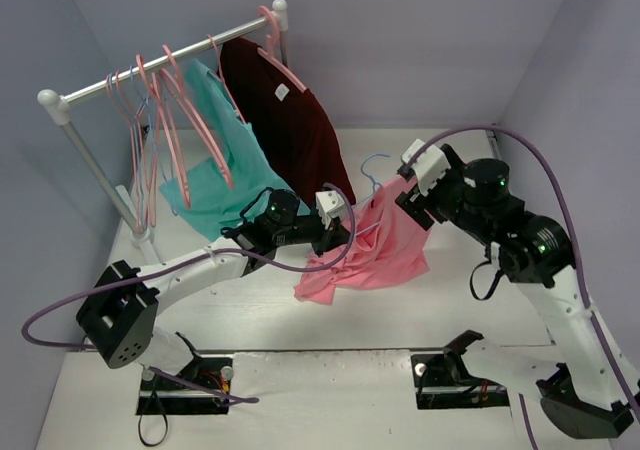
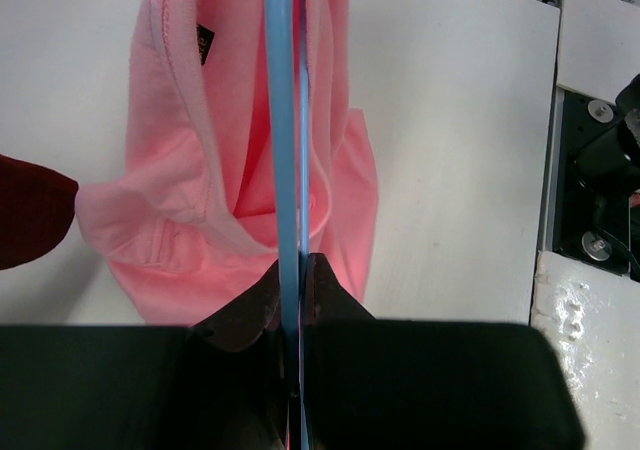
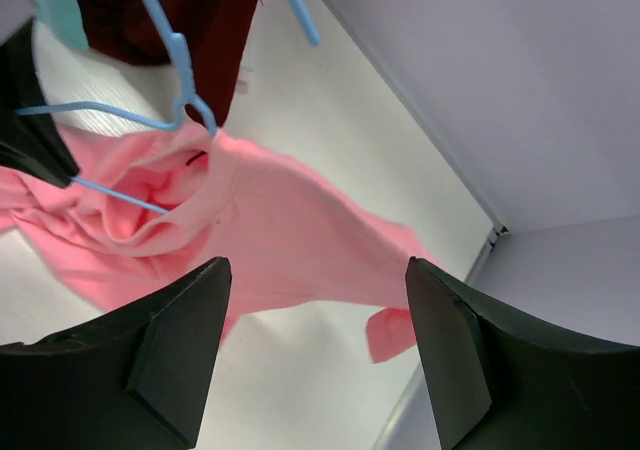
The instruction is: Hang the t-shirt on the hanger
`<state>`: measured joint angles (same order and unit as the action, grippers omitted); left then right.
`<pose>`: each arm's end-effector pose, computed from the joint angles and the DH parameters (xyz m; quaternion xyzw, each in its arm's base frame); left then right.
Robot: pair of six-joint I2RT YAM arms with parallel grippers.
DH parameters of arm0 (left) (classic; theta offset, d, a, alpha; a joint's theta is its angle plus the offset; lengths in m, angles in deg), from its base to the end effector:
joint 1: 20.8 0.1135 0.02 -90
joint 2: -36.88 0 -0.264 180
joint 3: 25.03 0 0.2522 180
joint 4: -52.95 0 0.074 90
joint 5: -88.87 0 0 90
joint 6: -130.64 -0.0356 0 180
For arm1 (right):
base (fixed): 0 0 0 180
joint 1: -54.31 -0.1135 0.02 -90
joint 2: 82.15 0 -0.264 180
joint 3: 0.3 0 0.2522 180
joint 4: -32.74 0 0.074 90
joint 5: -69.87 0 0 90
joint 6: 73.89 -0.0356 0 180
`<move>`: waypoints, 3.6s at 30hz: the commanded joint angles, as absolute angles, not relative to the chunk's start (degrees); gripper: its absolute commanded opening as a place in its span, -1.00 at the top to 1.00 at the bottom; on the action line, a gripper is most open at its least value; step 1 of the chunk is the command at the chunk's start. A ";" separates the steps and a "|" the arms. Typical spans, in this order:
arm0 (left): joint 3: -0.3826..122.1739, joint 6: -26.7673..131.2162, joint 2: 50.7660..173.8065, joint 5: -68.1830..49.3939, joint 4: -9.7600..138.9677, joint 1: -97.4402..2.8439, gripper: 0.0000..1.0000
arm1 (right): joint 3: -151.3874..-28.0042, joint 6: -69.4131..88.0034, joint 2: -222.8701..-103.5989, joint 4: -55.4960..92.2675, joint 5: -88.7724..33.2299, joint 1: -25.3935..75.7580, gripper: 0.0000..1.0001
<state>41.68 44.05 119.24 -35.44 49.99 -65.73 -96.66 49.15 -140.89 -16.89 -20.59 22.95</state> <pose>0.2185 -0.2463 0.2844 0.4368 0.6324 -0.4545 0.4502 0.1621 0.0991 0.4703 -0.4163 0.6563 -0.0061 0.6292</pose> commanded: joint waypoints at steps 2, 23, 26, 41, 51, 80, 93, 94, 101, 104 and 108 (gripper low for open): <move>42.37 42.75 114.20 -38.84 43.15 -65.10 1.00 | -101.04 58.32 -147.04 -19.30 -26.84 26.90 -0.36; 43.50 42.65 113.07 -44.90 47.22 -58.89 1.00 | -101.51 58.76 -153.13 -20.75 -44.53 29.78 0.99; 44.36 43.10 113.08 -43.86 48.24 -56.94 1.00 | -100.46 57.78 -152.38 -20.57 -44.48 29.79 1.00; 63.27 57.39 110.38 -11.81 72.96 -59.47 -0.58 | -94.14 54.80 -140.92 -12.93 -28.84 29.79 1.00; 61.53 78.92 114.56 12.31 74.93 -75.19 -0.58 | -94.52 55.27 -140.48 -11.39 -28.07 29.93 1.00; 57.60 78.30 115.91 15.85 70.89 -78.67 -0.43 | -92.66 53.96 -138.17 -11.16 -30.62 29.96 1.00; 64.46 78.48 127.67 20.24 73.41 -77.73 0.05 | -92.67 53.02 -138.96 -11.16 -32.17 29.96 1.00; 64.14 78.52 127.40 20.67 73.34 -77.39 0.17 | -92.43 52.89 -138.73 -11.10 -32.24 29.96 1.00; 62.43 77.32 123.65 21.26 75.48 -72.17 1.00 | -90.26 52.01 -135.99 -11.16 -32.39 29.96 1.00; 62.62 76.09 122.69 21.14 76.94 -69.22 1.00 | -89.23 51.23 -135.01 -11.17 -32.52 29.96 1.00; 65.12 74.69 122.40 20.22 80.49 -65.58 1.00 | -87.92 50.69 -132.27 -11.25 -32.66 29.96 1.00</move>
<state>60.48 77.01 125.44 19.28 77.97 -68.72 -88.14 51.99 -135.12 -15.91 -32.20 29.58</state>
